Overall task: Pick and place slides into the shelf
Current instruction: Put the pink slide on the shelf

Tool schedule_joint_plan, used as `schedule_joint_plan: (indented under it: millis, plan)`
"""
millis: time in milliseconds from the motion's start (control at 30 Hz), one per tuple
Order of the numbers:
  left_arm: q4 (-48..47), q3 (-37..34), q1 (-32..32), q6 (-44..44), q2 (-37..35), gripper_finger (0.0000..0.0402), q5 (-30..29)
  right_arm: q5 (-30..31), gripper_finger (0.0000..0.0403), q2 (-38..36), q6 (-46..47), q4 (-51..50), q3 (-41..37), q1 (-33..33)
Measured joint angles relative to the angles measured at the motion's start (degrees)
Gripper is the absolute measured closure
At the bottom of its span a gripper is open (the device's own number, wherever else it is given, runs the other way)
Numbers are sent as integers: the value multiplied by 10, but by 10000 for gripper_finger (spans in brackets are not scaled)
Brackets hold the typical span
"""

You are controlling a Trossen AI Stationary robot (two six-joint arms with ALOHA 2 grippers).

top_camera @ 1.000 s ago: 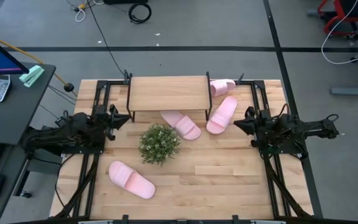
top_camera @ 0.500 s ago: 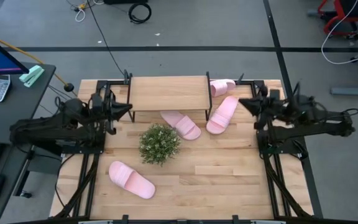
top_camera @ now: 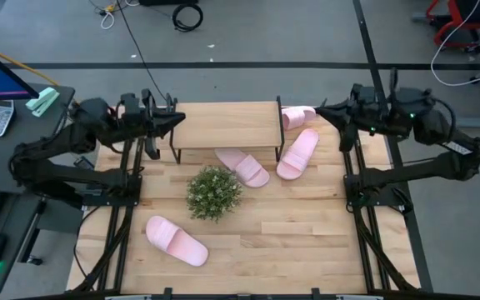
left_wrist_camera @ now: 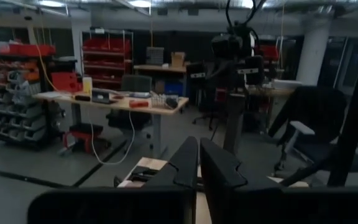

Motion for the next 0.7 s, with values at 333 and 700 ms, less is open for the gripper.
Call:
schedule_joint_plan:
  millis: [333,700]
  plan:
    - [-82,122,0,0,58,372,0,0,384,75,-15,-55,116,-18]
    - [-93,119,-2,-57,59,383,0,-1,390,78,-25,-53,117,-21]
